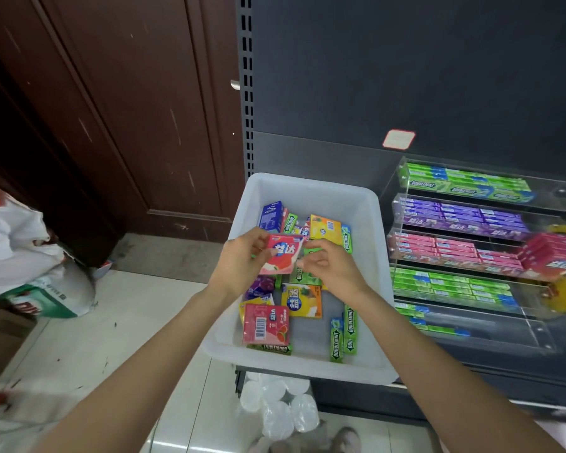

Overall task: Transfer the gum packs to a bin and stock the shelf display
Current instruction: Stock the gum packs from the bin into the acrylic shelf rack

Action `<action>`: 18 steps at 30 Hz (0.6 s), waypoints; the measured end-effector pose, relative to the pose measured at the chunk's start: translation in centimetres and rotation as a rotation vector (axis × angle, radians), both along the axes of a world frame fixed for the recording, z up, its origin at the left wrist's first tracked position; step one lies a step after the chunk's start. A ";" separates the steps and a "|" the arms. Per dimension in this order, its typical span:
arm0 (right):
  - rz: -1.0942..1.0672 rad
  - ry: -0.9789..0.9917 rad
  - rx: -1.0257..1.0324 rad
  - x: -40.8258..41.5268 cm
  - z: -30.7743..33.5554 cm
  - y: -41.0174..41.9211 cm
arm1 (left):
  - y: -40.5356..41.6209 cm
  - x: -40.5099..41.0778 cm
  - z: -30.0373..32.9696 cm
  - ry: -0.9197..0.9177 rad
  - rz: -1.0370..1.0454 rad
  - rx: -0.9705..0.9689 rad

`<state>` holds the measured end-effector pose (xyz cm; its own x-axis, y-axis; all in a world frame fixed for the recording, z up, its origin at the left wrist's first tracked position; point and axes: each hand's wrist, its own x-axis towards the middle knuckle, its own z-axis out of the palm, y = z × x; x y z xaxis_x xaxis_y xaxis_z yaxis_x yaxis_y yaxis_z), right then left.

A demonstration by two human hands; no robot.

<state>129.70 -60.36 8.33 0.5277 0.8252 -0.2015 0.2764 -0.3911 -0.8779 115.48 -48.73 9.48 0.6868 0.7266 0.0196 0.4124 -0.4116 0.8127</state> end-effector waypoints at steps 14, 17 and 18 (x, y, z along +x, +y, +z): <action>0.415 -0.171 -0.411 -4.8 -3.2 1.1 | -0.7 -5.0 0.3 -0.110 0.194 -0.005; 0.408 -0.170 -0.392 -4.3 -2.6 1.3 | -1.1 -5.6 0.3 -0.118 0.216 -0.011; 0.416 -0.213 -0.373 -4.0 -2.3 1.3 | -1.2 -5.6 0.3 -0.120 0.223 -0.012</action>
<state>125.70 -59.01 6.08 0.2361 0.8650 -0.4428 0.6271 -0.4837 -0.6106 109.86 -49.88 9.82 0.5031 0.8604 0.0815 0.3923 -0.3114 0.8655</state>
